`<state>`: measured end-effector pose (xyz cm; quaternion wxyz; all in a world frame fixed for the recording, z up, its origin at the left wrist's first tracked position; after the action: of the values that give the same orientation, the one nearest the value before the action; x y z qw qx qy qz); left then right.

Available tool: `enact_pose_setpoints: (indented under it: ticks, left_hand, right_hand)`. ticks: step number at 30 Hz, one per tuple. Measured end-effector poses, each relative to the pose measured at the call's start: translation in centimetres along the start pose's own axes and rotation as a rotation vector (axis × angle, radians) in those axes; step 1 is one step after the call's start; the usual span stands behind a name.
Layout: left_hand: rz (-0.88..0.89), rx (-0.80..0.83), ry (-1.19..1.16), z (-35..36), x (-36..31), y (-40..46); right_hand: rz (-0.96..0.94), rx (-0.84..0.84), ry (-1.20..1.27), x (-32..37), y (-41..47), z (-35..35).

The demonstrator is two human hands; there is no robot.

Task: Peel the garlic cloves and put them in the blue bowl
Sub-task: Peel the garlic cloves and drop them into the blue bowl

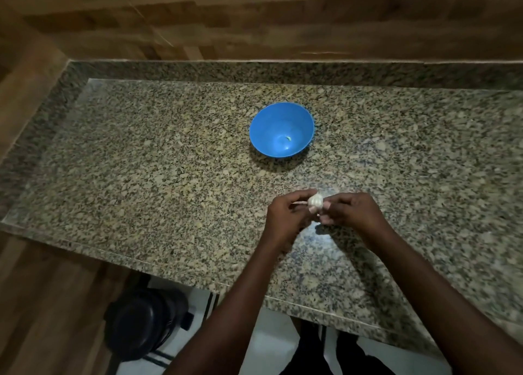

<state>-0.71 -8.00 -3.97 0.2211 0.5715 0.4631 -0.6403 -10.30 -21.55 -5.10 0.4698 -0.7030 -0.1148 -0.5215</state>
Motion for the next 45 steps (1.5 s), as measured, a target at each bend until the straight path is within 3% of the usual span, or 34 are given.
enact_pose_setpoints:
  ticks: [13,18,23,25,28,31,37,41,45]
  left_hand:
    - [-0.002,0.012,0.035,1.1,-0.7,-1.0]
    - [0.027,-0.1,0.082,1.0,-1.2,-1.2]
    - [0.035,-0.136,0.119,0.6,-1.0,-0.6]
    - [0.066,-0.196,0.203,-0.1,-0.8,-0.2]
    - [0.237,-0.271,0.512,-0.9,-1.5,0.5]
    - [0.37,-0.243,0.738,-0.3,-1.9,0.8]
    - [0.632,-0.217,0.8,3.0,-3.6,-3.4]
    - [0.663,-0.027,0.917,5.9,-0.3,-4.8]
    - [0.603,0.011,1.01,5.8,1.8,-4.3]
  right_hand:
    - [0.158,0.02,0.025,-1.2,0.4,-0.3]
    - [0.242,-0.099,0.128,-2.2,0.5,0.0]
    - [0.276,-0.035,0.135,-2.0,-0.1,0.3]
    - [0.26,-0.054,0.073,-2.1,-0.2,-0.4]
    - [0.174,-0.11,-0.072,-1.7,-0.2,-1.8]
    - [0.112,-0.166,-0.201,-1.6,-0.3,-3.6]
    - [-0.061,-0.237,-0.623,-0.5,-0.3,-6.0]
    - [-0.136,-0.262,-0.846,0.9,0.2,-5.9]
    - [-0.158,-0.226,-0.99,1.7,0.8,-4.9]
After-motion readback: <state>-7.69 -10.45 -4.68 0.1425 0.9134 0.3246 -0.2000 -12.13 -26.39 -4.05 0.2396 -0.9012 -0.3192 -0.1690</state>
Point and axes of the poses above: each hand's wrist, its own y-axis towards the middle knuckle, its own z-axis out of the palm, x = y × z, the point moved 9 cm from there along y, towards the middle knuckle, and after that the axes turned 7 degrees about -x, right-handed, at the moved point
